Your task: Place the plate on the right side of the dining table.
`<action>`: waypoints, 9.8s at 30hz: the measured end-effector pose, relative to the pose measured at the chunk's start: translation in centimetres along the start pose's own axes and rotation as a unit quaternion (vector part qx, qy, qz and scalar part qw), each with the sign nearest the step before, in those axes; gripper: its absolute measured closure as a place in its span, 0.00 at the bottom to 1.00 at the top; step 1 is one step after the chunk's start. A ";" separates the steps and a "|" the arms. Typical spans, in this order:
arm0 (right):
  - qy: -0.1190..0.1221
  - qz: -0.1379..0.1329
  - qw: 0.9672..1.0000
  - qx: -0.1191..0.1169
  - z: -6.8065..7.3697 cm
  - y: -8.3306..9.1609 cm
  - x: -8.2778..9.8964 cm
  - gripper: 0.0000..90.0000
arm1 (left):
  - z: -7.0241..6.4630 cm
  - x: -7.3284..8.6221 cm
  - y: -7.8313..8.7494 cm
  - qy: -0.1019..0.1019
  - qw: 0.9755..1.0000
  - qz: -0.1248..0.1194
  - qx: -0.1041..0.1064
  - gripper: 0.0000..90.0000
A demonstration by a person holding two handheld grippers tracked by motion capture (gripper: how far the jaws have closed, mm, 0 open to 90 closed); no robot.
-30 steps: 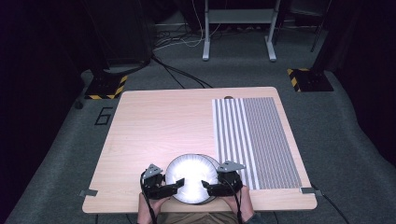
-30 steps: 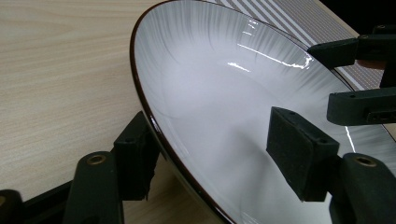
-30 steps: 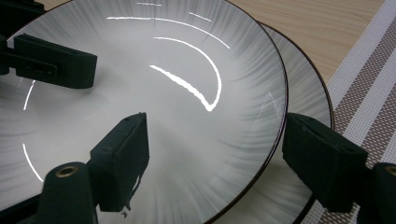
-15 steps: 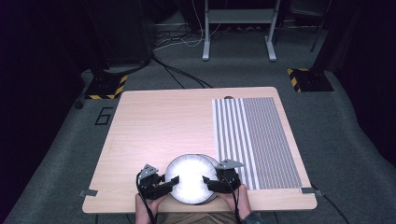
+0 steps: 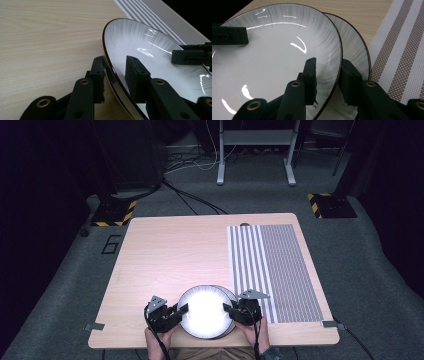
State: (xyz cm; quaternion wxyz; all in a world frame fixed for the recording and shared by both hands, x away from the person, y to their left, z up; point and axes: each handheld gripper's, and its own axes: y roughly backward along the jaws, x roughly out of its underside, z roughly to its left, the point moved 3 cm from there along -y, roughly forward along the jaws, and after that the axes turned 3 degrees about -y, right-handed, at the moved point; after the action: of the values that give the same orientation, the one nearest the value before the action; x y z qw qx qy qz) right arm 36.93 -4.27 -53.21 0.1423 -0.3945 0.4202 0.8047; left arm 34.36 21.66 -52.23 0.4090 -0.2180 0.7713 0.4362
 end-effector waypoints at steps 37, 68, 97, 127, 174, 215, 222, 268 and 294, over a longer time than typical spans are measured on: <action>-0.031 -0.104 0.994 -0.009 -0.3 3.6 -2.2 0.95 | -1.7 -2.4 0.6 0.004 0.998 -0.057 0.012 0.89; -0.007 -0.136 0.991 0.016 -1.5 6.2 -3.8 0.94 | -3.4 -4.7 -0.8 -0.014 0.997 -0.064 0.043 0.90; -0.017 -0.162 0.986 0.027 -3.2 8.2 -4.7 0.94 | -5.3 -7.0 -2.4 -0.034 0.996 -0.055 0.064 0.89; -0.017 -0.170 0.984 0.049 -5.3 10.8 -5.6 0.93 | -7.5 -8.4 -4.6 -0.047 0.994 -0.042 0.091 0.89; -0.038 -0.183 0.980 0.068 -9.1 13.5 -6.8 0.93 | -10.6 -11.5 -8.4 -0.067 0.992 -0.019 0.110 0.89; -0.075 -0.177 0.979 0.071 -14.7 13.0 -8.0 0.93 | -13.1 -14.8 -12.9 -0.084 0.992 -0.004 0.089 0.90; -0.079 -0.175 0.979 0.073 -15.4 12.8 -8.2 0.93 | -13.1 -15.1 -13.9 -0.086 0.992 0.004 0.091 0.90; -0.098 -0.163 0.978 0.081 -20.5 10.2 -9.8 0.92 | -12.1 -16.0 -19.9 -0.056 0.994 0.027 0.087 0.90; -0.097 -0.151 0.980 0.084 -22.1 8.4 -10.5 0.92 | -11.1 -15.8 -22.5 -0.027 0.997 0.037 0.068 0.87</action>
State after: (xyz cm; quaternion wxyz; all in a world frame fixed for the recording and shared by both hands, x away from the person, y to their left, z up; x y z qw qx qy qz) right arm 50.44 -25.69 -47.93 0.3345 -0.3604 0.4066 0.7700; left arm 54.03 0.08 -47.19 0.4271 -0.1488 0.7955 0.4032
